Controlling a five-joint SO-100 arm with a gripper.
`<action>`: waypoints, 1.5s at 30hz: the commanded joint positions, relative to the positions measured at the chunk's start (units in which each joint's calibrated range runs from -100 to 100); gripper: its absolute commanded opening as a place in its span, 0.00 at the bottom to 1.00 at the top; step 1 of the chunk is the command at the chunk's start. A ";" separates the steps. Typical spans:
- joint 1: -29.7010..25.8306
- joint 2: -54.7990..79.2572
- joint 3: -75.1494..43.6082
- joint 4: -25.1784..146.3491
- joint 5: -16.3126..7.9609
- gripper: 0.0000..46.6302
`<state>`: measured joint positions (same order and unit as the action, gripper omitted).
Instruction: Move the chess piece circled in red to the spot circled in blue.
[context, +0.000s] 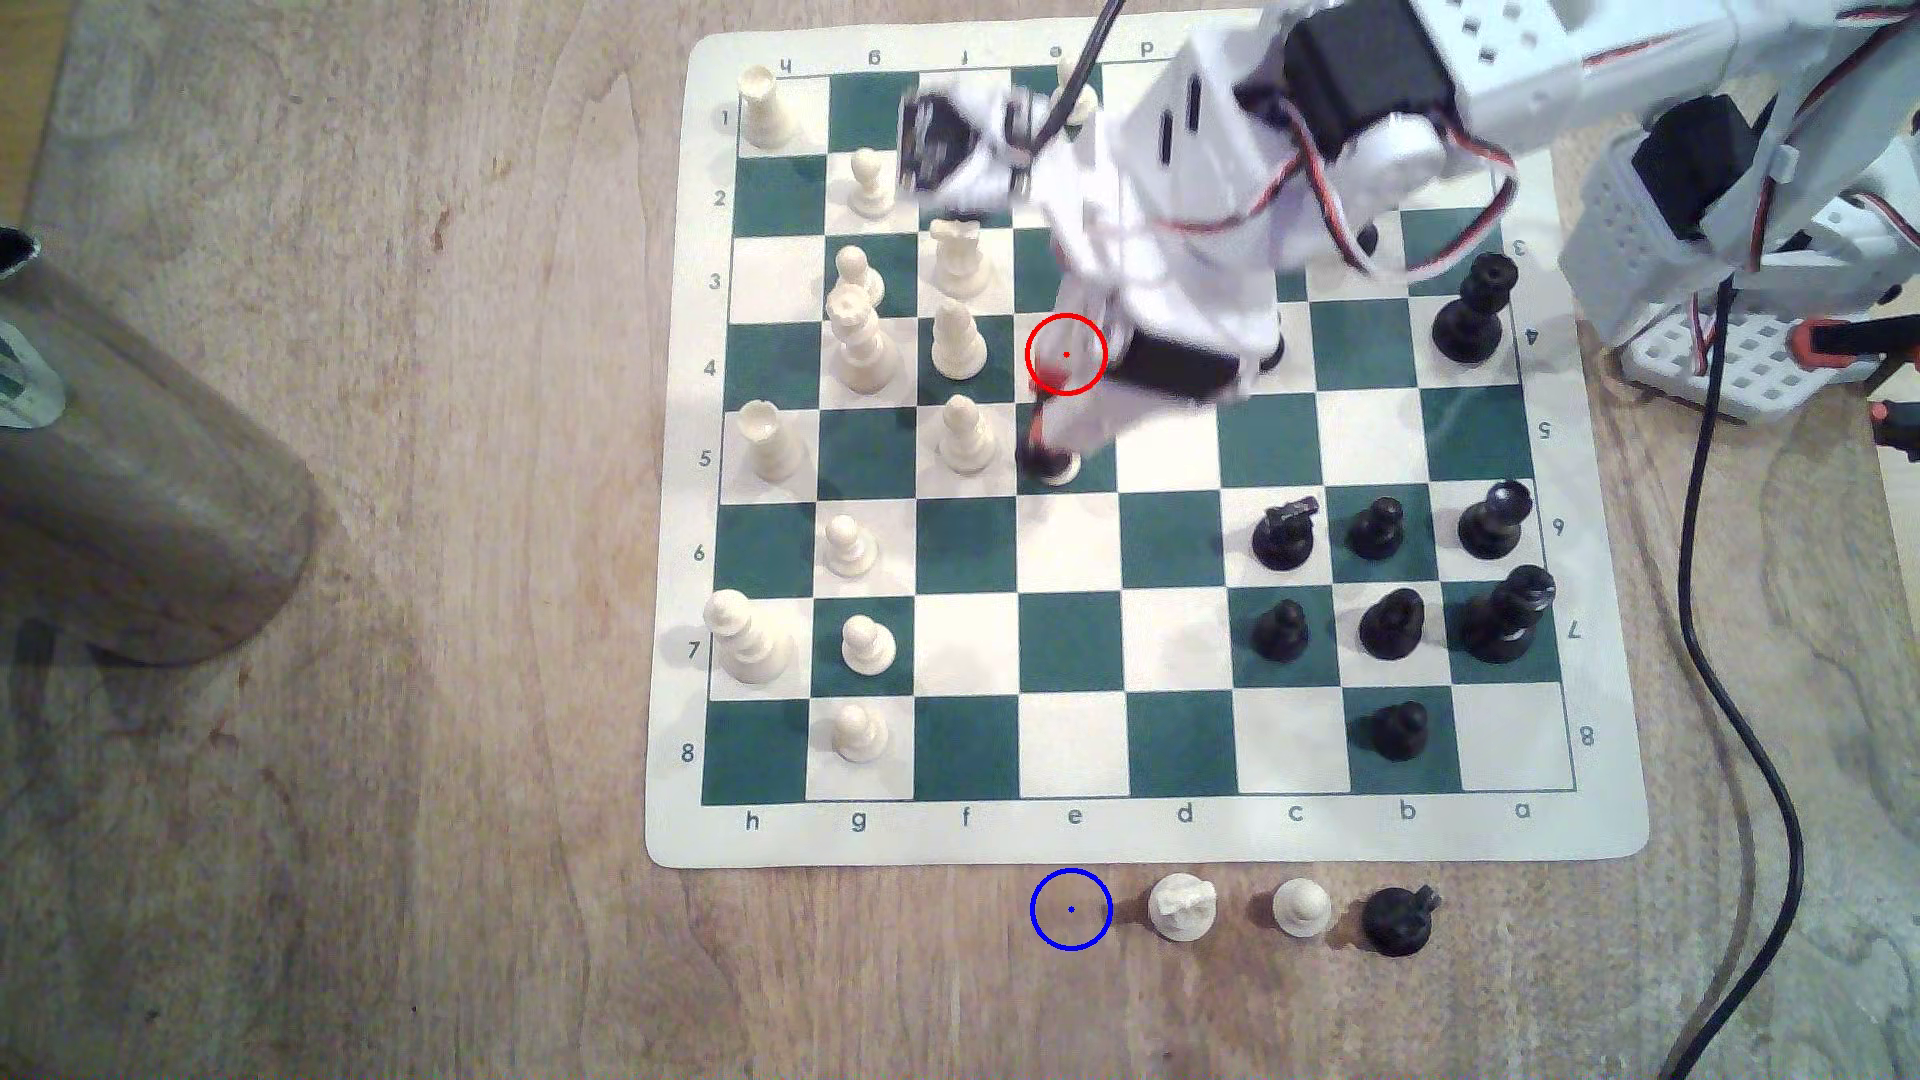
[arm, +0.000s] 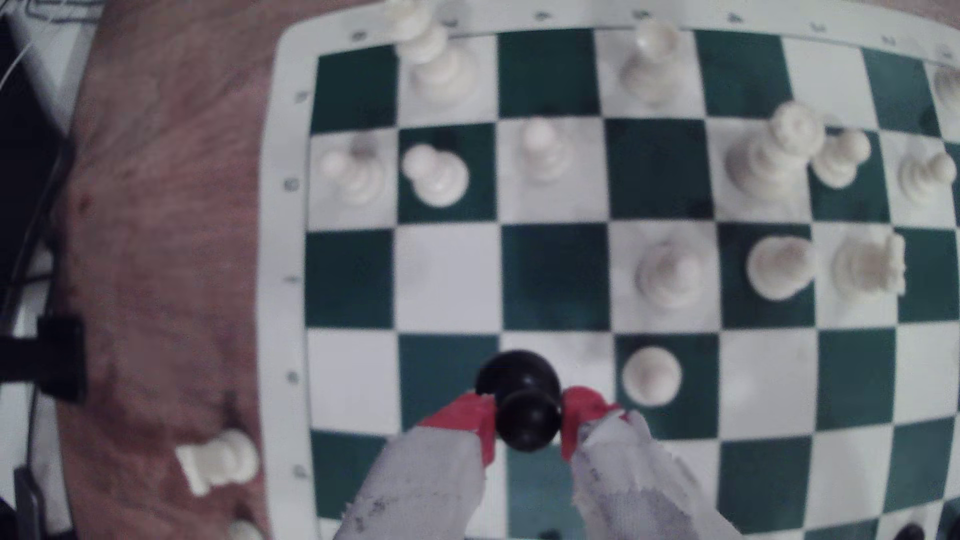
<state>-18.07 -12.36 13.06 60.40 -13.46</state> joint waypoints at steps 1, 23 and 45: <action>-6.14 5.48 -14.87 1.76 -0.39 0.01; -16.07 27.72 -36.27 3.57 -0.39 0.01; -18.81 44.96 -54.67 4.55 -0.83 0.01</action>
<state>-36.50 33.39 -33.30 64.70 -14.09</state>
